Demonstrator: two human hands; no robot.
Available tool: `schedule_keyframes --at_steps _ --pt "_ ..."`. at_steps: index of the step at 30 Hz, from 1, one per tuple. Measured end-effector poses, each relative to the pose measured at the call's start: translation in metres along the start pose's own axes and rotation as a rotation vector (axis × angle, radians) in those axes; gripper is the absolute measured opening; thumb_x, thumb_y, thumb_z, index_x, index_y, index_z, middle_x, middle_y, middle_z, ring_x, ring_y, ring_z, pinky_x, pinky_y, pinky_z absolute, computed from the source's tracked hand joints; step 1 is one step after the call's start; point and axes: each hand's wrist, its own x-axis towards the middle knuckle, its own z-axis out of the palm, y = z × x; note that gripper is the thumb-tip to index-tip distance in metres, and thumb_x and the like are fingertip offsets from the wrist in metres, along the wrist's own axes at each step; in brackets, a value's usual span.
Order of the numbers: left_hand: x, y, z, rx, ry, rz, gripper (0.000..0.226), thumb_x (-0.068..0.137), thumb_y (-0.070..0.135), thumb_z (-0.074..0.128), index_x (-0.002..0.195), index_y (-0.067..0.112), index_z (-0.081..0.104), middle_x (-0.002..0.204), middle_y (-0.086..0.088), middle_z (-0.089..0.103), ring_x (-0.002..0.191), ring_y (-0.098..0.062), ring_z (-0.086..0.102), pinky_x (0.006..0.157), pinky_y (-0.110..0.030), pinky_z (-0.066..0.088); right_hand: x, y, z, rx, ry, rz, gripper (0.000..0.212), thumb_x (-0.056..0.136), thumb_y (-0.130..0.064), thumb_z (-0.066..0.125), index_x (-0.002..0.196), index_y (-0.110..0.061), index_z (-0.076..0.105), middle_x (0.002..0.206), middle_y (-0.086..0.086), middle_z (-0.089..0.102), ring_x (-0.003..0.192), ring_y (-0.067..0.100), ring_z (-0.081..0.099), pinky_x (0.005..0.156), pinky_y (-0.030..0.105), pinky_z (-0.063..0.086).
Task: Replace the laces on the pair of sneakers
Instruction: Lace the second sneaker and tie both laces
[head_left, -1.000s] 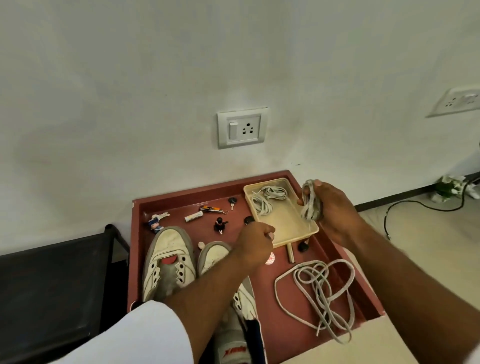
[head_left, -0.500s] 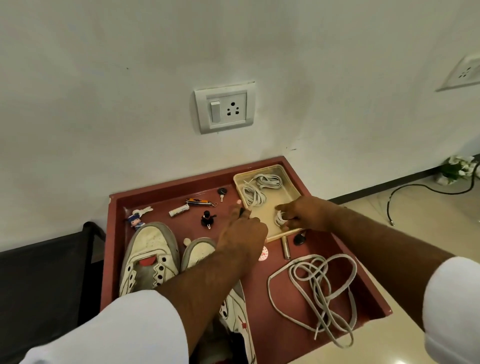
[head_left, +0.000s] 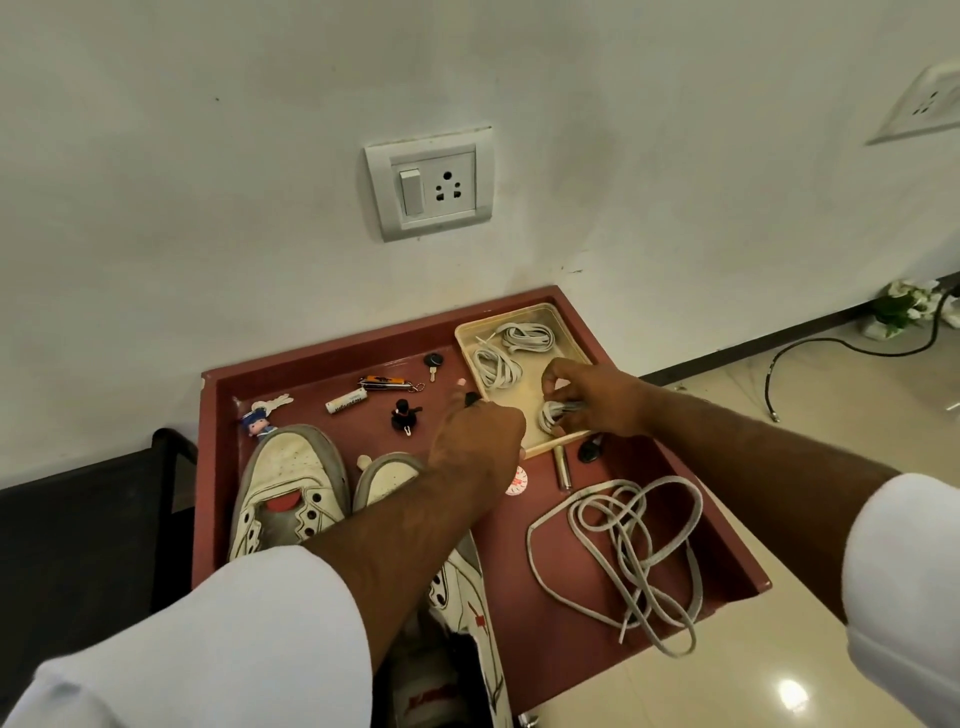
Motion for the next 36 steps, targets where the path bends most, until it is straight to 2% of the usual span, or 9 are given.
schedule_keyframes --at_steps 8,12,17,21,24,28,30,32,36 --pt "-0.023 0.016 -0.006 0.044 0.128 0.089 0.036 0.097 0.020 0.050 0.133 0.020 0.055 0.140 -0.006 0.050 0.137 -0.027 0.036 0.119 -0.045 0.015 -0.060 -0.035 0.009 0.008 0.423 -0.066 0.016 0.090 -0.016 0.067 0.105 -0.016 0.071 0.106 -0.007 0.066 0.096 0.006 0.057 0.083 0.021 0.043" --pt "-0.045 0.029 -0.014 -0.075 0.129 0.132 0.029 0.094 0.022 0.050 0.117 0.022 0.068 0.117 -0.001 0.065 0.120 -0.024 0.053 0.109 -0.038 0.026 -0.111 -0.039 0.035 -0.181 0.299 0.005 0.015 0.091 -0.017 0.062 0.102 -0.020 0.071 0.103 -0.005 0.067 0.088 0.009 0.059 0.078 0.027 0.051" --pt "-0.071 0.028 -0.028 -0.229 0.092 0.040 0.029 0.092 0.025 0.058 0.118 0.023 0.070 0.118 -0.003 0.070 0.114 -0.024 0.059 0.105 -0.032 0.031 -0.154 -0.052 0.064 -0.263 0.268 0.221 0.029 0.094 -0.030 0.055 0.122 -0.032 0.063 0.119 -0.004 0.064 0.104 0.017 0.062 0.089 0.034 0.052" --pt "-0.091 0.029 -0.023 -0.205 0.110 0.017 0.028 0.089 0.028 0.059 0.114 0.025 0.071 0.116 -0.002 0.071 0.114 -0.023 0.059 0.110 -0.035 0.023 -0.172 -0.057 0.082 -0.306 0.233 0.400 0.040 0.097 -0.032 0.051 0.136 -0.030 0.046 0.133 0.003 0.052 0.115 0.028 0.057 0.096 0.043 0.049" --pt "-0.104 0.032 -0.021 -0.211 0.098 0.017 0.028 0.090 0.027 0.057 0.115 0.026 0.071 0.118 0.001 0.070 0.119 -0.022 0.055 0.116 -0.040 0.011 -0.180 -0.059 0.091 -0.187 0.264 0.506 0.030 0.102 -0.031 0.042 0.124 -0.019 0.057 0.123 0.010 0.063 0.111 0.031 0.060 0.097 0.042 0.048" --pt "-0.116 0.027 -0.029 -0.317 0.170 0.020 0.041 0.093 0.028 0.057 0.133 0.029 0.059 0.138 0.000 0.058 0.132 -0.022 0.047 0.118 -0.043 0.013 -0.188 -0.092 0.070 -0.027 0.388 0.351 0.019 0.097 -0.021 0.056 0.111 -0.017 0.068 0.098 0.001 0.068 0.089 0.013 0.065 0.079 0.020 0.046" --pt "-0.127 0.021 -0.038 -0.619 0.247 0.051 0.059 0.090 0.017 0.061 0.145 0.029 0.045 0.157 -0.002 0.034 0.144 -0.022 0.032 0.119 -0.041 0.024 -0.194 -0.122 0.055 0.130 0.413 0.164 0.015 0.095 -0.023 0.060 0.102 -0.018 0.072 0.081 -0.010 0.063 0.069 -0.002 0.057 0.063 0.007 0.039" --pt "-0.140 0.010 -0.048 -0.947 0.260 0.105 0.060 0.088 0.012 0.063 0.144 0.028 0.047 0.161 0.003 0.021 0.147 -0.012 0.020 0.116 -0.030 0.030 -0.197 -0.154 0.041 0.289 0.414 0.014 0.013 0.091 -0.027 0.066 0.086 -0.020 0.075 0.065 -0.008 0.060 0.057 -0.002 0.051 0.054 0.011 0.036" --pt "-0.170 -0.023 -0.068 -1.106 0.258 0.065 0.016 0.091 0.017 0.068 0.105 0.017 0.076 0.138 0.010 0.055 0.129 0.000 0.048 0.098 -0.029 0.044 -0.187 -0.203 0.024 0.526 0.375 -0.091 0.016 0.086 -0.026 0.072 0.083 -0.011 0.076 0.065 0.010 0.064 0.054 0.003 0.048 0.051 0.011 0.037"
